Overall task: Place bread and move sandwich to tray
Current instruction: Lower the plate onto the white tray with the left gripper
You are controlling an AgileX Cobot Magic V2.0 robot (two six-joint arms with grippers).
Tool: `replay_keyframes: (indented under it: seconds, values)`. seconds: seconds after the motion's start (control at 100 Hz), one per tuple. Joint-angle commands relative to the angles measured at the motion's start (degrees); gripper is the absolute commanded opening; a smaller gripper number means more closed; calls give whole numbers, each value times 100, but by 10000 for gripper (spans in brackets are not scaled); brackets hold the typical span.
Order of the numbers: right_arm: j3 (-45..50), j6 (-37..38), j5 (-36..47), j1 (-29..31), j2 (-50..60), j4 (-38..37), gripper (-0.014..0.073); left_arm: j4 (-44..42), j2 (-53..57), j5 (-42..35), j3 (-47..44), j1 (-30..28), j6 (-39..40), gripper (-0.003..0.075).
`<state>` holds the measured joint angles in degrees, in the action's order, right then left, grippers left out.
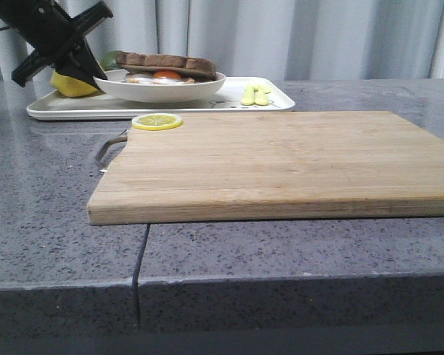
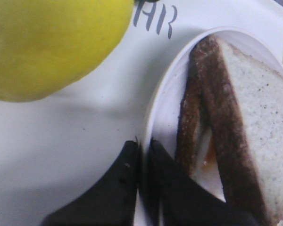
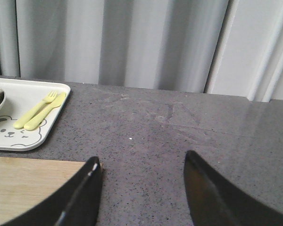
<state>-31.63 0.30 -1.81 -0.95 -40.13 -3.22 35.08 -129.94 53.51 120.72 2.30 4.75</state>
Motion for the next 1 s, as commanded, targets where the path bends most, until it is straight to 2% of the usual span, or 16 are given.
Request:
replay_keyframes:
  seconds: [0.0,0.74,0.83,0.99]
  values:
    - [-159,8,516,35,29,-62,400,342,326,-325,224,56,81,-20]
    - [-159,8,516,35,29,-62,400,365,205,-397,224,56,4,-13]
    - [-159,8,516,35,29,-62,400,365,205,-346,269,56,-194,44]
    - [-159,8,516,35,29,-62,400,365,205,-191,461,56,-428,245]
